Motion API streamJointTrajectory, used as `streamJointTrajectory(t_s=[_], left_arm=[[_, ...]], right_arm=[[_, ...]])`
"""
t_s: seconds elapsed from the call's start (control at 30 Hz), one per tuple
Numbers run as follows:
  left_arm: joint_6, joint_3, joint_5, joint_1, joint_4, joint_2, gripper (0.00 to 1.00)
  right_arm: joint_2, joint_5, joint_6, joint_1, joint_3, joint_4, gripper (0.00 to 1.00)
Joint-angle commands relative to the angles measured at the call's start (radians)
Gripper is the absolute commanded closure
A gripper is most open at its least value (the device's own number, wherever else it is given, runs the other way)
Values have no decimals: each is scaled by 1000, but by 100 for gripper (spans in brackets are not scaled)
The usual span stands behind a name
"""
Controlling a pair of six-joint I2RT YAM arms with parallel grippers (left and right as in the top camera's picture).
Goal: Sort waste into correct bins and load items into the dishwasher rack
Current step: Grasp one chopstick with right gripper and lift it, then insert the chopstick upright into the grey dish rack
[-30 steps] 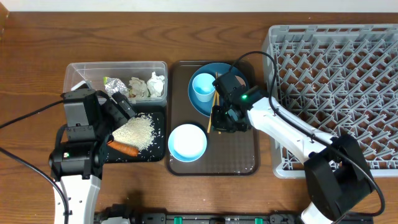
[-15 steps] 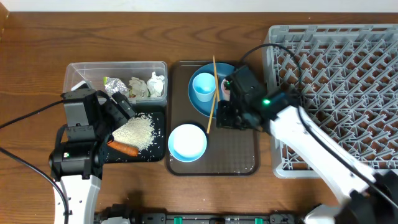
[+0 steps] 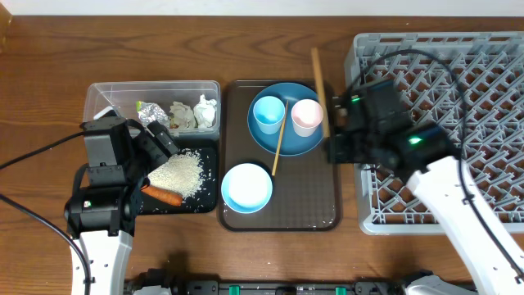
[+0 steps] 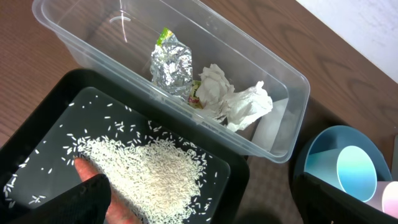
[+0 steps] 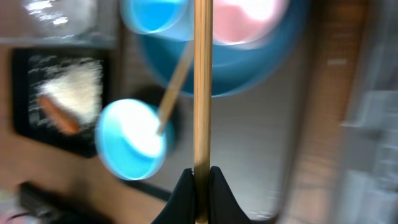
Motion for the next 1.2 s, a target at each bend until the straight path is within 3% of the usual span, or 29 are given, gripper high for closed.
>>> streamJointTrajectory(t_s=[0.0, 0.3, 0.6, 1.17], left_arm=[[9, 18, -5, 5, 0, 0, 5], [9, 18, -5, 5, 0, 0, 5], [9, 18, -5, 5, 0, 0, 5], [9, 18, -5, 5, 0, 0, 5]], right_arm=[[-6, 49, -190, -103, 11, -30, 99], [1, 120, -327, -269, 0, -93, 99], [39, 292, -365, -275, -2, -90, 99], [205, 245, -342, -273, -2, -62, 99]])
